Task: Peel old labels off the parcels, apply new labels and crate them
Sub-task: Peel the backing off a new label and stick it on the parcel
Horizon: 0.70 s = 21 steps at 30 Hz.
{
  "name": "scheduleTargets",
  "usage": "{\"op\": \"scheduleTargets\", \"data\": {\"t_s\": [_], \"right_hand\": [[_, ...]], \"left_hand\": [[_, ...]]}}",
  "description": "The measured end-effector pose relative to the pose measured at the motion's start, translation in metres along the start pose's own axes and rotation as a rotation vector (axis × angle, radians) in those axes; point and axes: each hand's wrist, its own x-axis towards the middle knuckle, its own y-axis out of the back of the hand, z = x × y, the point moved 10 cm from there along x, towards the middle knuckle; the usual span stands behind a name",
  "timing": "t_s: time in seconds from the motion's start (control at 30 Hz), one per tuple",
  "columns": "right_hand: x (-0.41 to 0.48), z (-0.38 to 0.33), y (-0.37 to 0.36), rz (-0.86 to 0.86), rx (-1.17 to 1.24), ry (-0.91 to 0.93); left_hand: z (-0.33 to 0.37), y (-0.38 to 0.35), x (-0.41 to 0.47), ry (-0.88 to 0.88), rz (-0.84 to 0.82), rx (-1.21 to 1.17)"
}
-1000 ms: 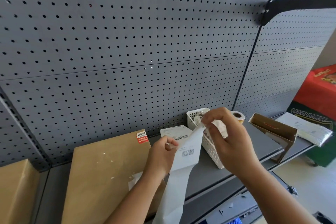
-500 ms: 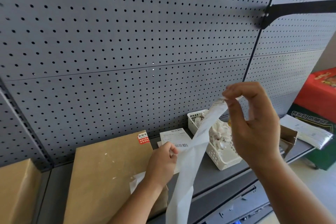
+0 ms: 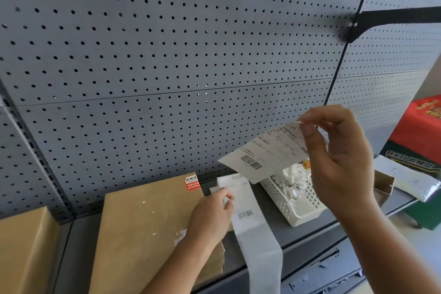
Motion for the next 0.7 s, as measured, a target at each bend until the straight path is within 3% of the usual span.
{"op": "scheduleTargets", "data": {"t_s": [0.1,0.2,0.3,0.43,0.5,0.7], "right_hand": [[-0.003,0.007,-0.013,-0.061,0.038,-0.051],[-0.006,0.012,-0.032,-0.154,0.098,-0.097],[-0.012,0.018,-0.064,-0.308,0.118,-0.143],[-0.023,0.019,-0.109,-0.481,0.155,-0.213],[-0.028,0.017,-0.129,-0.548,0.163,-0.24],[-0.042,0.008,-0.181,-0.687,0.217,-0.23]], "left_hand": [[-0.01,0.03,-0.001,0.027,0.116,-0.169],[-0.036,0.072,-0.005,0.09,0.273,-0.559],[-0.039,0.114,-0.018,0.04,0.354,-0.773],[-0.004,0.138,-0.042,-0.18,0.146,-0.741],[0.002,0.139,-0.052,-0.178,0.064,-0.65],[-0.028,0.158,-0.069,-0.079,0.227,-0.603]]}}
